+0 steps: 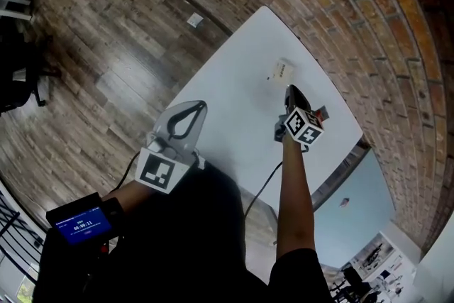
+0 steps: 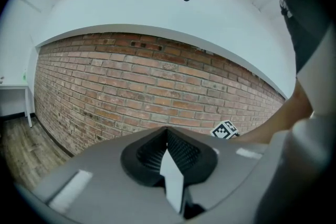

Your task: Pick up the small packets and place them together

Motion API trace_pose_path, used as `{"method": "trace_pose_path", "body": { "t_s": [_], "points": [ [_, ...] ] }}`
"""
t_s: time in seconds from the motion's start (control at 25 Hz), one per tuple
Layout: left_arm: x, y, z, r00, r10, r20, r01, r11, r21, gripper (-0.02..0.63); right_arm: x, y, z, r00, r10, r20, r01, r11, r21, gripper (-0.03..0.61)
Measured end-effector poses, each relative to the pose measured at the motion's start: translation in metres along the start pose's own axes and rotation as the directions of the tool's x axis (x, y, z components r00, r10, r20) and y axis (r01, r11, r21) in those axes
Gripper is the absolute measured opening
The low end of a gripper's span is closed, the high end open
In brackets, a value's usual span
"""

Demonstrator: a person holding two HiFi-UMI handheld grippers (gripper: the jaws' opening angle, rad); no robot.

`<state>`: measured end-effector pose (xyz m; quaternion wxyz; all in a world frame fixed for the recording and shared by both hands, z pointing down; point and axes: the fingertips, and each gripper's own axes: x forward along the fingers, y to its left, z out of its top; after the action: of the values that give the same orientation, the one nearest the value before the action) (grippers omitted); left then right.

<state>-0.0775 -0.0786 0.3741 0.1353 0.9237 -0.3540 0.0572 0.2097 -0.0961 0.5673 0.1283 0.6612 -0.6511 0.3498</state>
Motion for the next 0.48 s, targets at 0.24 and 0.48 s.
{"method": "trace_pose_path", "body": {
  "t_s": [0.24, 0.48],
  "points": [
    [-0.009, -0.034, 0.003, 1.0, 0.008, 0.022, -0.008, 1.0, 0.012, 0.0, -0.022, 0.001, -0.004, 0.997, 0.071, -0.044, -0.075, 0.992, -0.102, 0.003],
    [-0.003, -0.078, -0.001, 0.999, -0.016, 0.031, 0.015, 0.999, 0.035, 0.0, -0.045, -0.015, -0.011, 0.988, 0.134, -0.075, -0.142, 0.982, -0.123, 0.003]
  ]
}}
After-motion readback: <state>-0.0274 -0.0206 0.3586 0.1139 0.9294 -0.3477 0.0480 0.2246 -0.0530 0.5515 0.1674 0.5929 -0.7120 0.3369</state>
